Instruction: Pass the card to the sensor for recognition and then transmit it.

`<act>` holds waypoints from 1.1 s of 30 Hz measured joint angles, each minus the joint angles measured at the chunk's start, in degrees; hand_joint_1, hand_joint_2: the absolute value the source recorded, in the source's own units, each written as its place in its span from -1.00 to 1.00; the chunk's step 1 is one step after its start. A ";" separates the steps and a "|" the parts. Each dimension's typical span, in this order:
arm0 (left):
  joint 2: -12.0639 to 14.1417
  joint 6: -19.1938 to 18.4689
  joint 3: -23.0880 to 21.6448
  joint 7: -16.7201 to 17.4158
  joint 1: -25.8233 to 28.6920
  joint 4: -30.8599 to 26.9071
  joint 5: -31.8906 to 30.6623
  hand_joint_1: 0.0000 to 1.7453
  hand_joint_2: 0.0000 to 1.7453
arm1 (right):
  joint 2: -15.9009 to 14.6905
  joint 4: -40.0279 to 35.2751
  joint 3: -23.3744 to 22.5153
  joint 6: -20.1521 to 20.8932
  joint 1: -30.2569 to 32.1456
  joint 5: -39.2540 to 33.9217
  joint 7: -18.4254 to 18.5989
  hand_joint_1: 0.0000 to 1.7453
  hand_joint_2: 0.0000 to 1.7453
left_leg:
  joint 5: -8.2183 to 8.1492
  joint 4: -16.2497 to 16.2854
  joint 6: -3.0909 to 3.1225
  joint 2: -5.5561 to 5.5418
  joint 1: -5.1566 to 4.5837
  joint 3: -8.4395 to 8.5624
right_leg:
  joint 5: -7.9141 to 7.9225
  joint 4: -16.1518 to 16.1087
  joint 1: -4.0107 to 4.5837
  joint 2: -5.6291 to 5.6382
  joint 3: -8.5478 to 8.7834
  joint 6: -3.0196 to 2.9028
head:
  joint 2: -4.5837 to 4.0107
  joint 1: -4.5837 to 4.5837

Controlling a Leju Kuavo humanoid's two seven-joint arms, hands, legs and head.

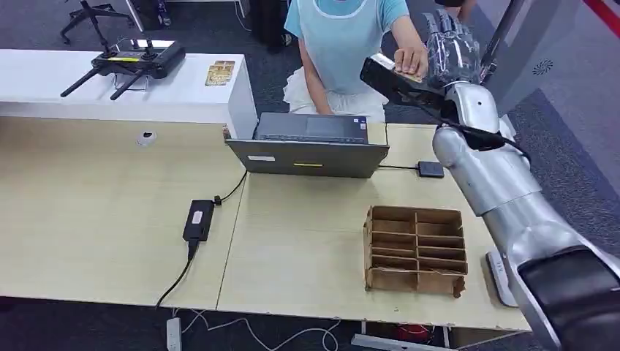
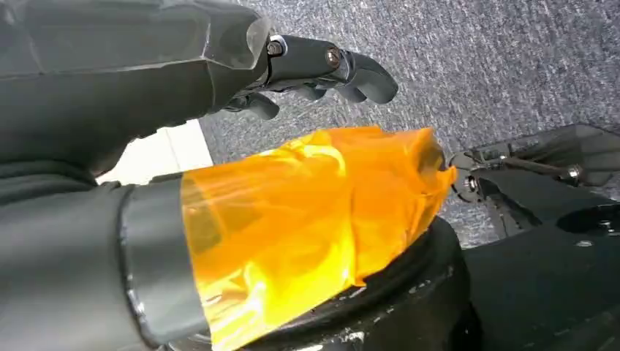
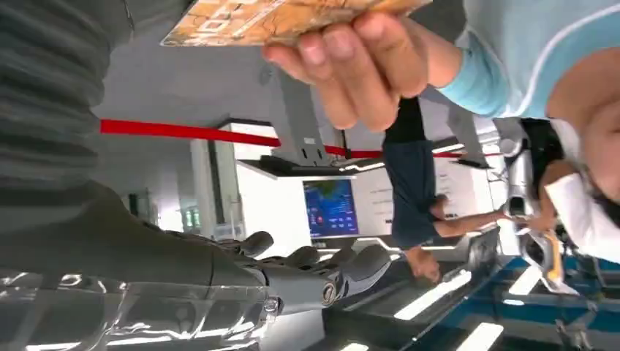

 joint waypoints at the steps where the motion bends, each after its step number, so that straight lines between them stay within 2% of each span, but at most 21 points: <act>1: 0.00 0.07 -0.04 0.00 0.00 0.00 -0.07 -1.00 -1.00 | 0.00 0.87 -0.04 -0.09 -0.07 0.31 0.00 -1.00 1.00 | 0.00 0.00 0.00 0.00 0.00 0.00 | 0.00 0.00 0.00 0.00 0.00 0.00 | 0.00 0.00; 5: 0.00 0.33 -0.13 0.00 -0.01 0.00 -0.04 -1.00 -1.00 | 0.00 3.60 -0.04 0.09 -0.25 2.25 0.39 -1.00 1.00 | -0.01 0.00 0.00 0.00 0.00 0.00 | 0.00 -0.01 0.00 0.00 -0.01 0.00 | 0.00 0.00; 6: 0.00 0.37 -0.13 0.00 -0.01 0.00 -0.04 -1.00 -1.00 | 0.00 4.11 -0.04 0.09 -0.30 2.49 0.48 -0.58 1.00 | -0.01 0.00 0.00 0.00 0.00 0.00 | 0.00 -0.01 0.00 0.01 -0.01 0.00 | 0.00 0.02; 8: 0.00 0.46 -0.15 0.00 -0.01 0.00 -0.04 -1.00 -1.00 | 0.00 5.00 -0.04 0.15 -0.39 3.24 0.77 -0.58 1.00 | -0.01 0.00 0.00 0.01 0.00 0.00 | 0.00 -0.01 0.00 0.01 -0.02 0.00 | 0.00 0.00; 9: 0.00 0.57 -0.17 0.00 0.00 0.00 -0.04 -1.00 -1.00 | 0.00 5.48 -0.04 0.15 -0.40 3.52 0.98 0.72 1.00 | -0.01 0.00 0.00 0.01 0.00 0.00 | 0.00 -0.01 0.00 0.01 -0.02 0.00 | -0.02 0.02; 10: 0.00 0.61 -0.17 0.00 0.00 0.00 -0.04 -1.00 -1.00 | 0.00 5.76 -0.04 0.18 -0.41 3.76 1.05 0.88 1.00 | -0.01 0.00 0.00 0.01 0.00 0.00 | 0.00 -0.01 0.00 0.02 -0.03 0.00 | -0.02 0.00; 11: -0.02 0.61 -0.20 0.00 0.00 0.00 -0.04 -1.00 -1.00 | 0.00 6.03 -0.04 0.18 -0.44 3.87 1.11 0.96 1.00 | 0.00 0.00 0.00 0.02 0.00 0.01 | 0.00 0.00 0.01 0.02 -0.03 0.00 | 0.00 0.00; 33: 0.00 0.90 -0.39 -0.04 -0.01 0.00 -0.04 -1.00 -1.00 | 0.00 7.51 -1.16 -0.13 -0.68 3.93 0.39 1.00 1.00 | 0.00 0.00 0.00 0.02 0.00 0.01 | 0.00 0.00 0.01 0.02 -0.03 -0.01 | 0.00 0.00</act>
